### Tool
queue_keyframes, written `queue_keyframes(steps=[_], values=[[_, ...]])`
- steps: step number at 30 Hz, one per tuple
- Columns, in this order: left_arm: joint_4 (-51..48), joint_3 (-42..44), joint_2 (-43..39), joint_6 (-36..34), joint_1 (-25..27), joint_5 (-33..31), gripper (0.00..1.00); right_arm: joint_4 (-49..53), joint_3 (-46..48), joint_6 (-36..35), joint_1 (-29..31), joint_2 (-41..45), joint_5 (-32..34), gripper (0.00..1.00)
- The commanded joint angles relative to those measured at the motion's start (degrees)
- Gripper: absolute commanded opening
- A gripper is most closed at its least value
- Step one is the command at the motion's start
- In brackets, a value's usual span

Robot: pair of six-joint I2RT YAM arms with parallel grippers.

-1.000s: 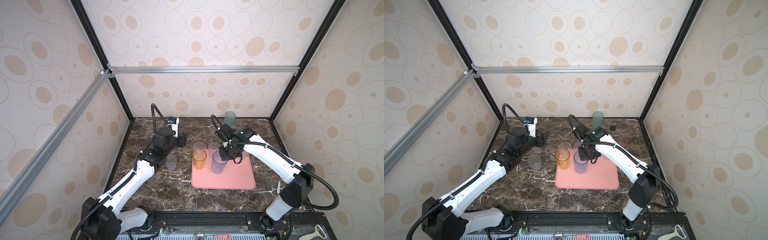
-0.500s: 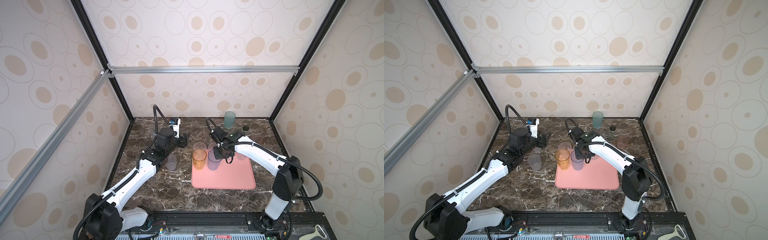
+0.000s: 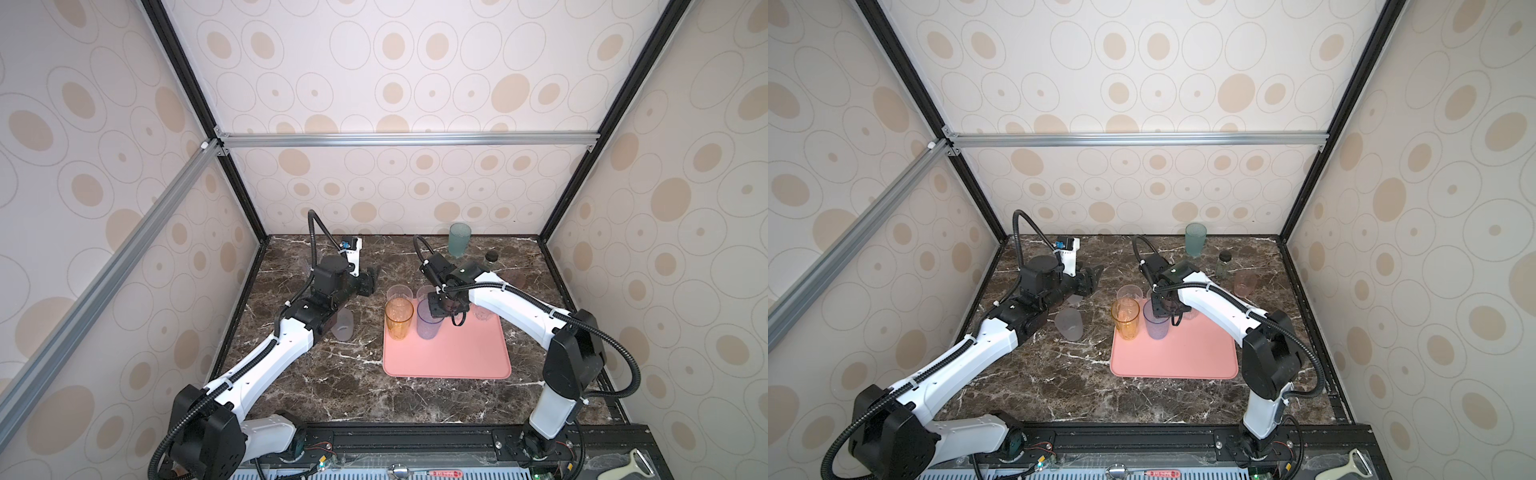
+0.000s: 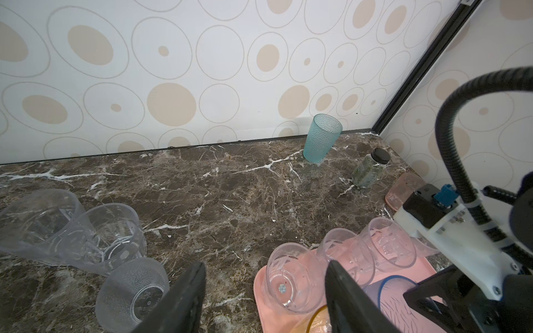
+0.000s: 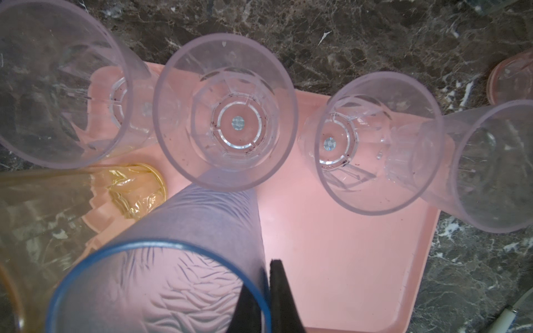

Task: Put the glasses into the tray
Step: 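Lower the blue cup onto the tray beside the yellow cup with right gripper, then open the right gripper and reach it to the teal dotted cup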

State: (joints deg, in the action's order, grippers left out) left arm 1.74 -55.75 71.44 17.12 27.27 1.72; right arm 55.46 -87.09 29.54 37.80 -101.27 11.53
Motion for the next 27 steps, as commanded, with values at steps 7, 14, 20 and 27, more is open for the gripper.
queue_keyframes(steps=[7, 14, 20, 27], values=[[1.43, -0.33, 0.45, 0.41, -0.04, 0.66, 0.66, 1.2, -0.02, 0.3, -0.41, -0.6, -0.4, 0.15], [1.04, -0.84, 0.63, 0.08, -0.07, 0.33, 0.66, 5.38, -4.84, -0.75, -0.37, 1.18, -2.26, 0.3], [1.38, -4.83, 2.33, -1.57, -0.06, -1.39, 0.66, 10.38, -14.62, -3.96, -5.64, 3.13, -8.91, 0.36], [10.41, -11.38, 12.46, -16.92, 5.65, -5.38, 0.68, 0.51, -17.1, 0.88, -17.54, 2.19, -15.91, 0.37]])
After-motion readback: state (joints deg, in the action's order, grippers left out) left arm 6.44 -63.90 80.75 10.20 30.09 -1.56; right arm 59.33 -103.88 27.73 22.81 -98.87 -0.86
